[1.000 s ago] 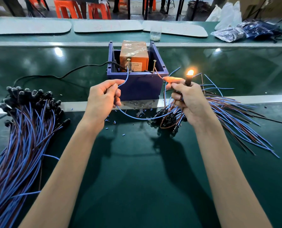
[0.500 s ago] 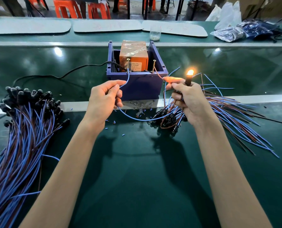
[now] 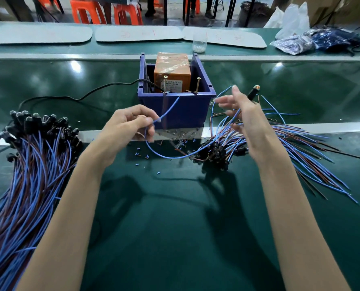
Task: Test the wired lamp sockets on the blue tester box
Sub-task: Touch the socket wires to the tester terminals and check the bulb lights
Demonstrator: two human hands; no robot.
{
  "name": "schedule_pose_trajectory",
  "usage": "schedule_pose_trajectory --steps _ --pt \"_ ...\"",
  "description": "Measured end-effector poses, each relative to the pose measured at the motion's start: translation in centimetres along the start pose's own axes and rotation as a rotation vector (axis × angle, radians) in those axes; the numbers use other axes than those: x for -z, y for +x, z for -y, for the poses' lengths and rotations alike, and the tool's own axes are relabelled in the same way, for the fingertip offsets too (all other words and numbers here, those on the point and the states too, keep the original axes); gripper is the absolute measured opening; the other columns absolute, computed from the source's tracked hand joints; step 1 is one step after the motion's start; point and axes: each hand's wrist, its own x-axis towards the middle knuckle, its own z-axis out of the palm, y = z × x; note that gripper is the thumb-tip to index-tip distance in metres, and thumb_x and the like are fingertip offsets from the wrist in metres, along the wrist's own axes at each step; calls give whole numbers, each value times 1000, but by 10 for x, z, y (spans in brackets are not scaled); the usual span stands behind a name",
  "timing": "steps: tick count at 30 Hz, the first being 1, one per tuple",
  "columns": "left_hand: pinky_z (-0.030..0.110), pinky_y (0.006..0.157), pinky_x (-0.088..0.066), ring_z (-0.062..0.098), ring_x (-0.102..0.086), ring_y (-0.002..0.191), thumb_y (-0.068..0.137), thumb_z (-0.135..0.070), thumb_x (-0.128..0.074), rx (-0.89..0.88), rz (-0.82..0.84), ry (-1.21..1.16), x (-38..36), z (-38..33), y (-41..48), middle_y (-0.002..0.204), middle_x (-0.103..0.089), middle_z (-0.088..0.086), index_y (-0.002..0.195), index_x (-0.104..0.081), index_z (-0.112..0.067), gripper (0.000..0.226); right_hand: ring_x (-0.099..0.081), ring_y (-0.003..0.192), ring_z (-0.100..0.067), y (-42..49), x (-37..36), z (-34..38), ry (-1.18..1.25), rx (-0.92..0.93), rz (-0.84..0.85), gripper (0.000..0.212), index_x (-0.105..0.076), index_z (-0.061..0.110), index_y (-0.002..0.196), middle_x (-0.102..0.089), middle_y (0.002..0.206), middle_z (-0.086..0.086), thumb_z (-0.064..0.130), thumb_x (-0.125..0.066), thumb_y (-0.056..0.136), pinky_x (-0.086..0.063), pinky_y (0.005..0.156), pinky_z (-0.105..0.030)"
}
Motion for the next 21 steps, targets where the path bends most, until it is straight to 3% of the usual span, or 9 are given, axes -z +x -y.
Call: schedule_pose_trajectory --steps 3,5,8,11,13,17,19,21 --pt "20 69 -46 9 -64 68 94 -5 -51 101 94 338 7 8 2 73 -67 -3 82 -67 -22 27 -41 45 0 -1 4 4 6 -28 -16 53 -66 13 69 -58 64 3 46 -38 100 -29 45 -12" --pt "25 74 -43 16 -63 81 91 -13 -56 199 33 675 16 21 6 82 -68 0 88 -69 -23 16 -38 35 -1 -4 5 6 141 -18 -16 48 -61 7 68 -55 49 4 37 -43 101 -27 36 -11" --pt "34 87 -49 25 -62 98 84 -23 -63 357 -176 906 39 30 1 100 -70 0 88 -64 -29 7 -52 46 -6 -9 2 11 270 121 -114 37 -61 9 70 -59 59 1 23 -46 101 -40 46 -14" --pt "37 92 -49 31 -61 106 70 -32 -81 512 -286 978 63 27 -7 111 -68 7 94 -67 -30 28 -60 70 -10 -10 0 16 317 353 -304 26 -61 17 73 -63 81 -4 15 -48 96 -48 66 -23" --pt "38 89 -48 34 -60 105 61 -38 -88 618 -312 1014 76 24 -13 110 -67 12 92 -70 -28 37 -57 88 -15 -10 1 17 159 572 -480 16 -61 19 80 -56 99 -7 14 -50 90 -48 82 -29" --pt "40 88 -50 33 -61 99 55 -37 -92 689 -271 1023 82 22 -19 101 -67 13 76 -70 -28 32 -45 101 -13 -14 -3 15 -241 990 -657 17 -63 -5 96 -39 105 -8 -3 -51 84 -41 93 -26" --pt "41 89 -51 32 -61 99 55 -34 -92 695 -258 1026 80 23 -18 98 -66 10 71 -69 -28 29 -45 106 -18 -12 -5 11 -362 987 -637 23 -63 -6 100 -42 107 -17 -8 -50 81 -36 97 -19" --pt "41 90 -51 30 -61 99 57 -31 -91 706 -215 1026 77 25 -17 97 -67 8 68 -69 -28 24 -47 109 -21 -9 -4 4 -506 865 -561 31 -64 -4 104 -45 113 -24 -9 -49 77 -35 99 -18"
